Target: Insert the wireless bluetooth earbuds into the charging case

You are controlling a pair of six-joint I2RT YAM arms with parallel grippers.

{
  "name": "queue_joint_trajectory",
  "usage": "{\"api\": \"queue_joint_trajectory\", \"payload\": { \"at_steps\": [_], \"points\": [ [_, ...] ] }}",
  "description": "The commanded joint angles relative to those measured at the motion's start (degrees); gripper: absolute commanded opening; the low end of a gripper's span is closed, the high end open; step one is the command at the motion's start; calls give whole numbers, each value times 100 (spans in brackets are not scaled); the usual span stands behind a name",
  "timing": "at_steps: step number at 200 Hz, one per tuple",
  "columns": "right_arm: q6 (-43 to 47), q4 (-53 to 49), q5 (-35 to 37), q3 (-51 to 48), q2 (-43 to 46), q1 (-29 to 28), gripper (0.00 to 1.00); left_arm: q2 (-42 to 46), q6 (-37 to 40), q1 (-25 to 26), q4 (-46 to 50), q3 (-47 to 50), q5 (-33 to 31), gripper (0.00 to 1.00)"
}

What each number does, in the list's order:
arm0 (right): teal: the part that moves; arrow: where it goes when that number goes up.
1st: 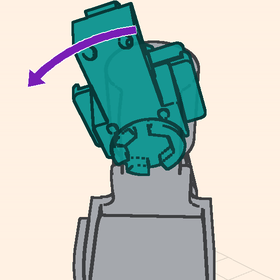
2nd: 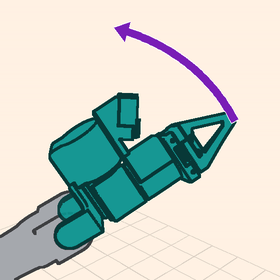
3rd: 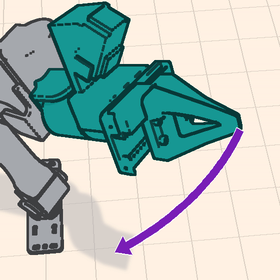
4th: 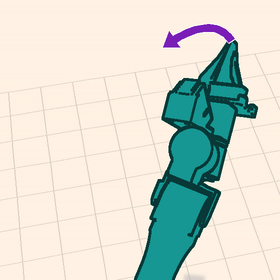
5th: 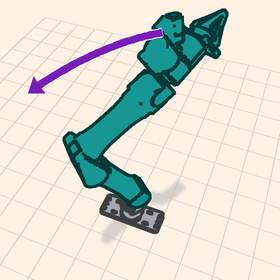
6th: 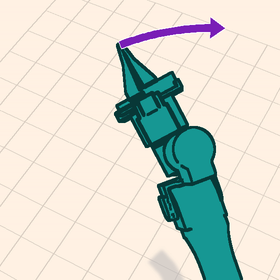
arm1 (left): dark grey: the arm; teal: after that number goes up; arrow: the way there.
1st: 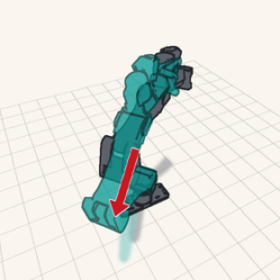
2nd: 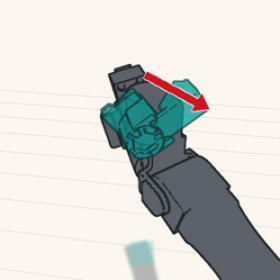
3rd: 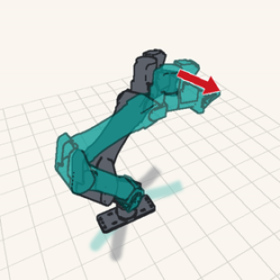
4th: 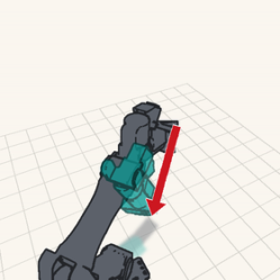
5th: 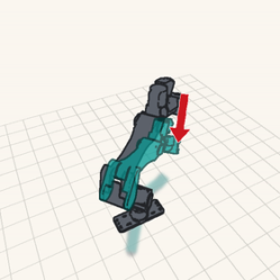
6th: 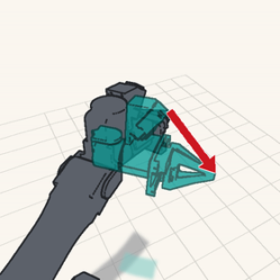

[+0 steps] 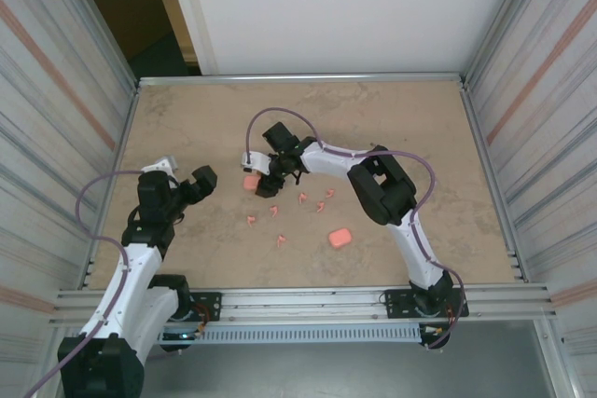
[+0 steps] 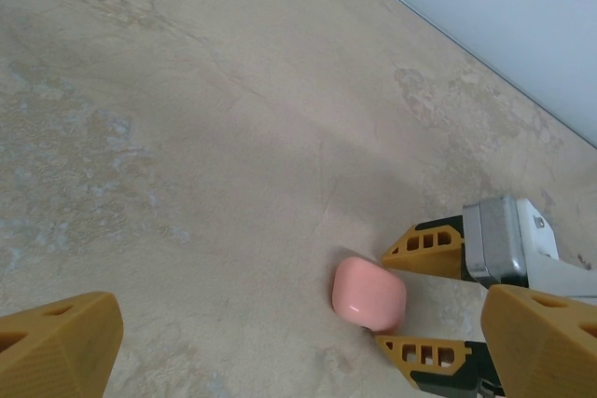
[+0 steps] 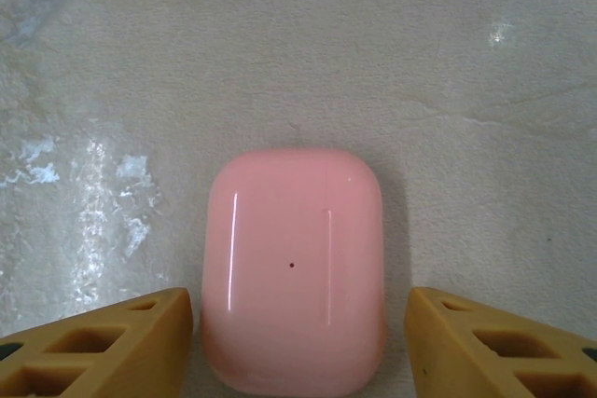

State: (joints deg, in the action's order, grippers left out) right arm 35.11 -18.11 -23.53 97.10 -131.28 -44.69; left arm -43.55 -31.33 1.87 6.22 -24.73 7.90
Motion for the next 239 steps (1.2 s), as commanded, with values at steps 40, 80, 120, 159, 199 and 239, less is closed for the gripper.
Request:
{"api": "queue_joint_trajectory", "payload": {
  "at_steps": [40, 80, 120, 159, 199, 239],
  "points": [
    [61, -243, 139, 189, -147, -84, 44, 70, 7, -29, 125, -13, -30, 99],
    [-20, 316, 195, -251, 220, -76, 36, 125, -40, -28, 181, -92, 121, 99],
    [-86, 1024, 200, -833, 865, -36, 35, 138, -76, -28, 193, -196, 495, 99],
    [-85, 1637, 256, -1610, 1696, 21, 35, 112, 49, -29, -29, -309, 1264, 99],
    [67, 1996, 509, -2398, 2636, 70, 35, -108, 96, -28, -363, -624, 2372, 98],
    [231, 2216, 720, -3041, 3566, 93, 35, -329, -144, -23, -1178, -780, 3535, 97]
  ]
}}
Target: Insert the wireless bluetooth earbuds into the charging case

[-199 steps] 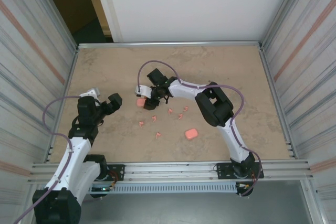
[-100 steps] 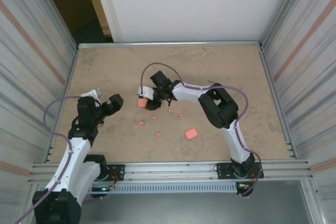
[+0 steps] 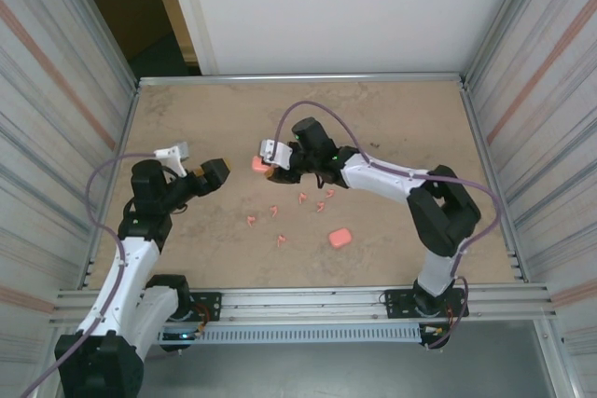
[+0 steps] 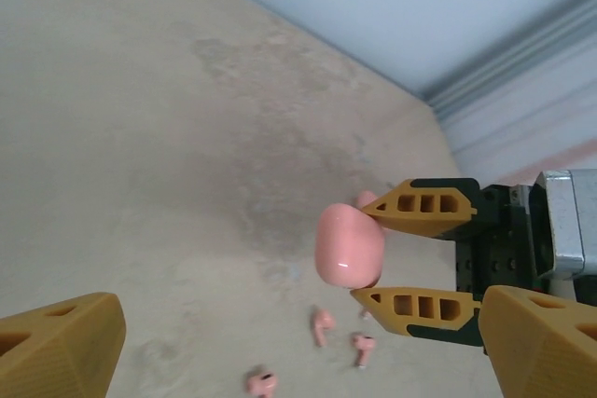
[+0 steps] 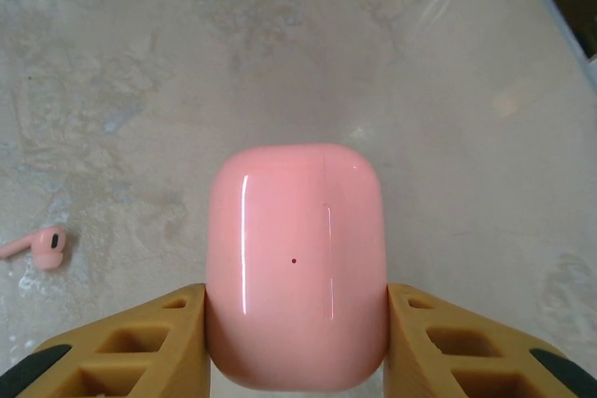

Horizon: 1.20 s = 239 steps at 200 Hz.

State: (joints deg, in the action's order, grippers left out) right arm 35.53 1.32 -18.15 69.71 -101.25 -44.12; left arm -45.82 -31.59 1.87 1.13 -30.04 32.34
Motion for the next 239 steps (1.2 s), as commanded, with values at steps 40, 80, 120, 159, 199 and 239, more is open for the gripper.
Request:
{"api": "queue_joint_trajectory", "payload": {
  "at_steps": [40, 80, 120, 159, 199, 239],
  "points": [
    [132, 486, 121, -801, 1411, 39, 35, -361, -544, 10, -1501, -371, 1948, 96],
    [-64, 717, -98, -1135, 2000, 44, 35, -764, -421, 643, -1617, -632, 2060, 96],
    [-66, 763, -75, -1254, 2325, 42, 35, -1164, -300, 1257, -1733, -900, 1825, 97],
    [-87, 816, -66, -1321, 2502, 43, 35, -1502, -232, 1681, -1842, -1087, 1815, 88],
    [-124, 900, -65, -1385, 2514, 40, 35, -1616, -264, 1858, -2044, -1102, 1820, 68],
    [-174, 949, -125, -1383, 2493, 0, 35, -1686, -347, 1900, -2177, -1093, 1778, 58]
  ]
}}
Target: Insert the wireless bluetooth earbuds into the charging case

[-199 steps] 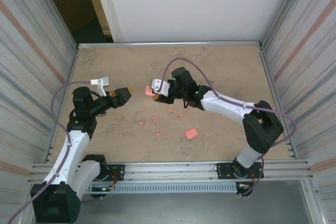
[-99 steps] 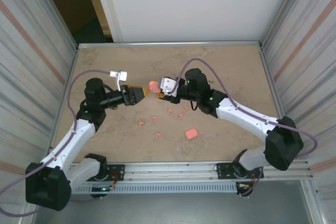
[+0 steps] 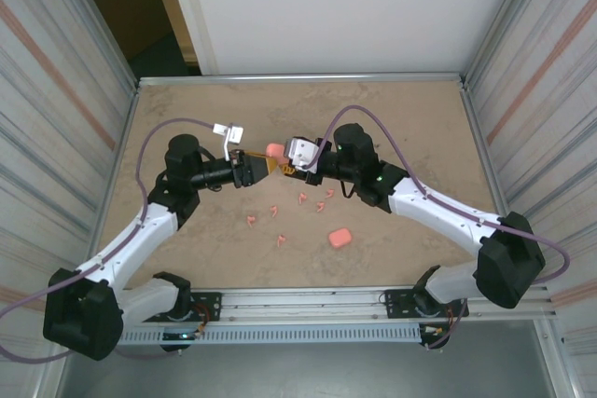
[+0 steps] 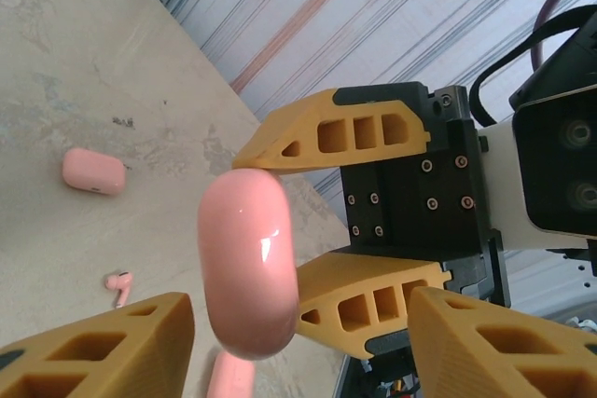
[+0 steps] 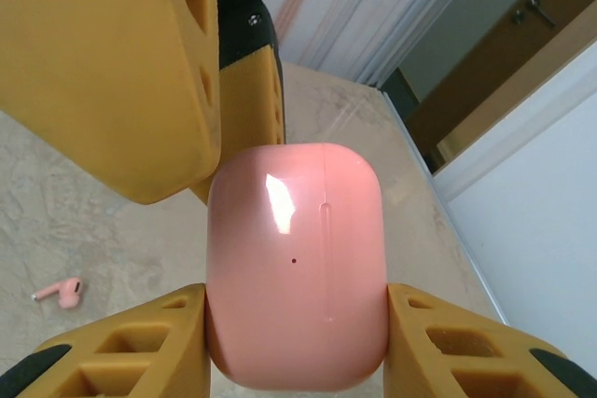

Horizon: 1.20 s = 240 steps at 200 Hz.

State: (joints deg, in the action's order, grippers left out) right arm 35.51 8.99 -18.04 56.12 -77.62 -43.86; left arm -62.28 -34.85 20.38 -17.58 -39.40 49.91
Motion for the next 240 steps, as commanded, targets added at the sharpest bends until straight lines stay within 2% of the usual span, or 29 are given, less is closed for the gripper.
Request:
{"api": "queue_joint_trajectory", "payload": {
  "at_steps": [1, 73, 101, 133, 163, 188, 215, 240],
  "points": [
    [-169, 182, -142, -23, 132, -22, 35, -39, -22, 47, -311, -152, 20, 58],
    [-214, 202, -148, 31, 29, -77, 35, -174, -6, 106, -373, -158, 19, 42],
    [-221, 191, -147, 57, 0, -98, 35, -228, -7, 106, -415, -156, 10, 31],
    [-214, 149, -157, 92, -35, -125, 35, -291, -30, 116, -487, -158, 10, 28],
    [-235, 52, -139, 116, -51, -125, 36, -306, -31, 124, -568, -157, 9, 19],
    [-338, -82, -79, 125, 4, -112, 43, -300, -22, 124, -701, -114, -36, 12],
    [-658, -72, -137, -3, 157, -37, 57, -255, -35, 124, -1020, 33, -160, 6],
    [-1395, -14, -330, -40, 298, 56, 70, -236, -9, 124, -1503, 260, -292, 0]
  ]
}}
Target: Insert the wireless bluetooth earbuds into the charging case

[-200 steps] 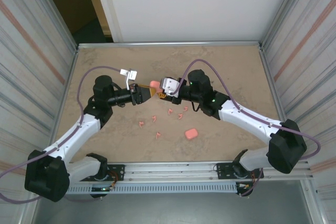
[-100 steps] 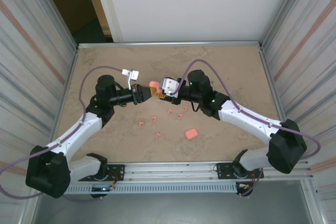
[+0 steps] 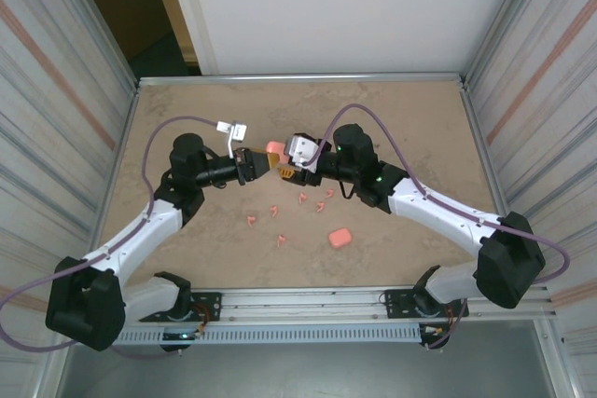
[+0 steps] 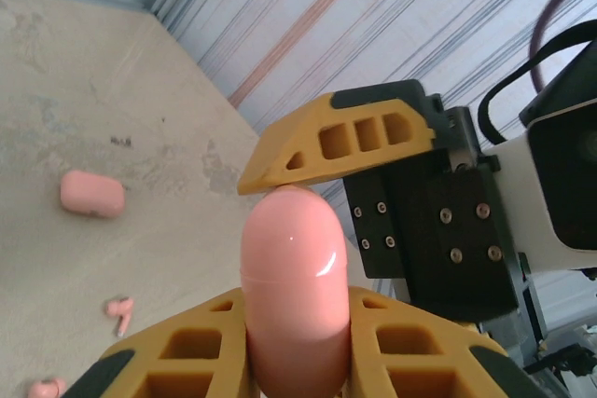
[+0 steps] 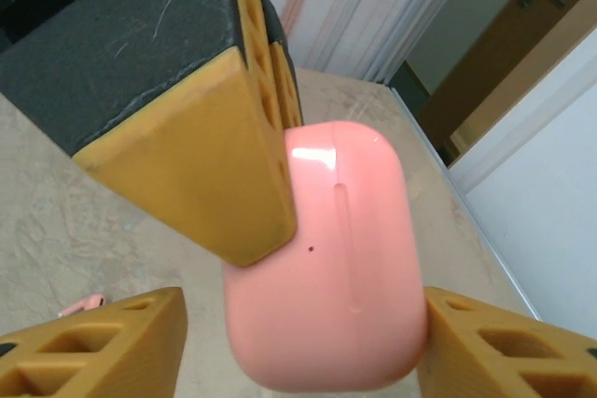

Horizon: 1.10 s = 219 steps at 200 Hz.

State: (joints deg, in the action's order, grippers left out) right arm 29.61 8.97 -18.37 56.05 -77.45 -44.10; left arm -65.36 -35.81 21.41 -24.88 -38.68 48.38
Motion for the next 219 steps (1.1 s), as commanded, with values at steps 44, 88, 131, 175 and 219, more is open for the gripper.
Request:
{"api": "queue_joint_trajectory", "payload": {
  "at_steps": [44, 88, 131, 175, 219],
  "points": [
    [-1853, 439, -716, -308, 487, 236, 98, 49, 386, 28, -1805, 609, -341, 0],
    [-3189, 1427, -1409, -811, 652, 731, 100, 59, 1016, 116, -3292, 1214, -710, 0],
    [-4128, 2190, -1924, -1123, 649, 914, 100, 44, 2210, 606, -3961, 1546, -973, 0],
    [-4589, 2822, -1907, -1426, 692, 966, 100, -127, 2430, 701, -4342, 1574, -813, 0],
    [-4762, 3036, -1975, -1392, 606, 965, 100, -287, 2381, 731, -4583, 1547, -643, 0]
  ]
}}
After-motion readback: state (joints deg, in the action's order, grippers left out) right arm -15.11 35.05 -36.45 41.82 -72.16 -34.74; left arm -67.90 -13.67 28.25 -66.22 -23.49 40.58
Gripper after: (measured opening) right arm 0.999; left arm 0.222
